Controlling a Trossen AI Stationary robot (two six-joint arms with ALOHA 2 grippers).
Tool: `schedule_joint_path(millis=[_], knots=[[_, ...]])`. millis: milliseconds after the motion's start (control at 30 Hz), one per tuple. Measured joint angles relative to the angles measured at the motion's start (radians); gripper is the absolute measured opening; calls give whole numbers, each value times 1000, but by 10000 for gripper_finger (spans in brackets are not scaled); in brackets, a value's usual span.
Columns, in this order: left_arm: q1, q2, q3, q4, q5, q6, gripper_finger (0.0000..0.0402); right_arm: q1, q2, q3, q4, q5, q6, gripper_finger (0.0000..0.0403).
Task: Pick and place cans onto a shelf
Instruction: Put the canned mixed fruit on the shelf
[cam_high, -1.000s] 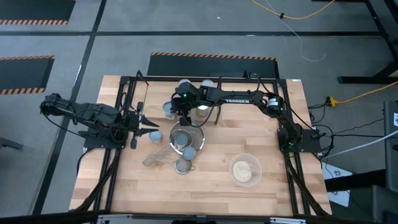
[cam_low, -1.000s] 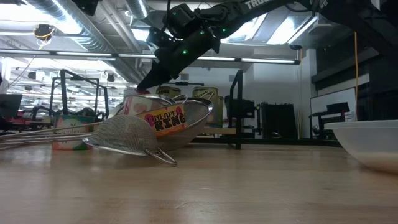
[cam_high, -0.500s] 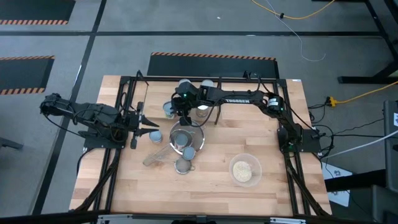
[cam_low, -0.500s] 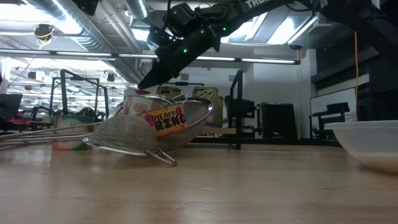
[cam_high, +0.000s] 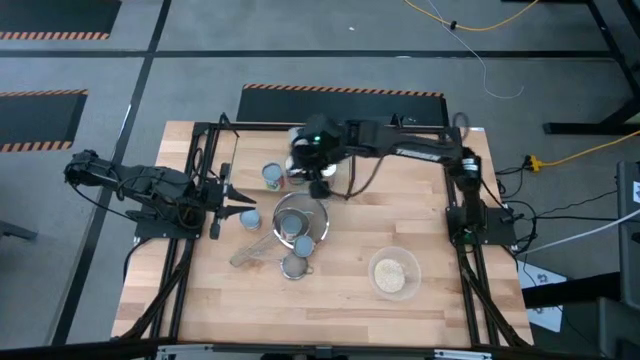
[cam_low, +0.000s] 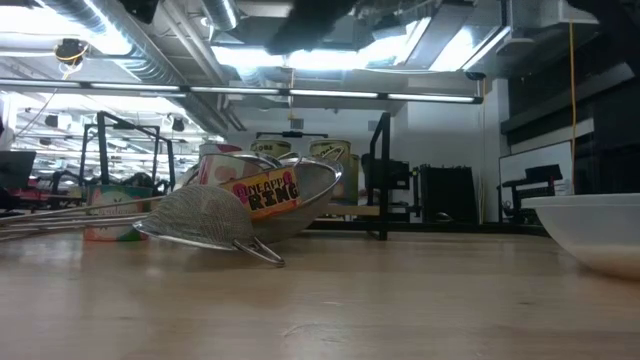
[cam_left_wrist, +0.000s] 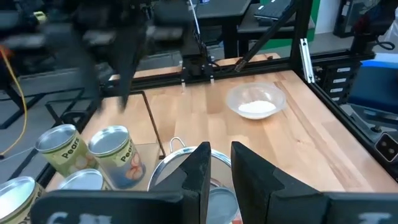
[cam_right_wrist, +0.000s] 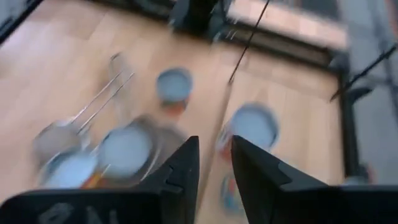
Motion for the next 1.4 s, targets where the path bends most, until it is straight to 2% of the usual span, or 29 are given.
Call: schedule_joint_path(millis=[100, 233, 300, 400, 633, 767, 833, 1100, 1233, 1400], knots=[[0, 0, 0, 20, -40, -5, 56, 1, -55, 0, -164, -62, 7, 98], [0, 10, 0, 86, -131, -7, 56, 3, -103, -5, -293, -184, 16, 98], [0, 19, 0, 103, -173, -6, 57, 3, -122, -50, -291, -232, 4, 98], [8, 30, 0, 109, -201, -11, 65, 3, -140, -165, -280, -248, 3, 98], [94, 69, 0, 113, -193, -75, 106, 9, -238, -489, -110, -295, 120, 98], [164, 113, 0, 127, -171, -111, 111, 31, -348, -630, -15, -300, 195, 98], [200, 139, 0, 139, -131, -112, 110, 43, -417, -690, 39, -283, 223, 98], [355, 251, 1, 203, 56, -113, 112, 67, -723, -1012, 300, -78, 327, 98], [421, 299, 1, 196, 124, -113, 112, 66, -845, -1203, 494, -24, 397, 98], [486, 353, 1, 183, 176, -113, 112, 66, -937, -1394, 715, 2, 474, 98]])
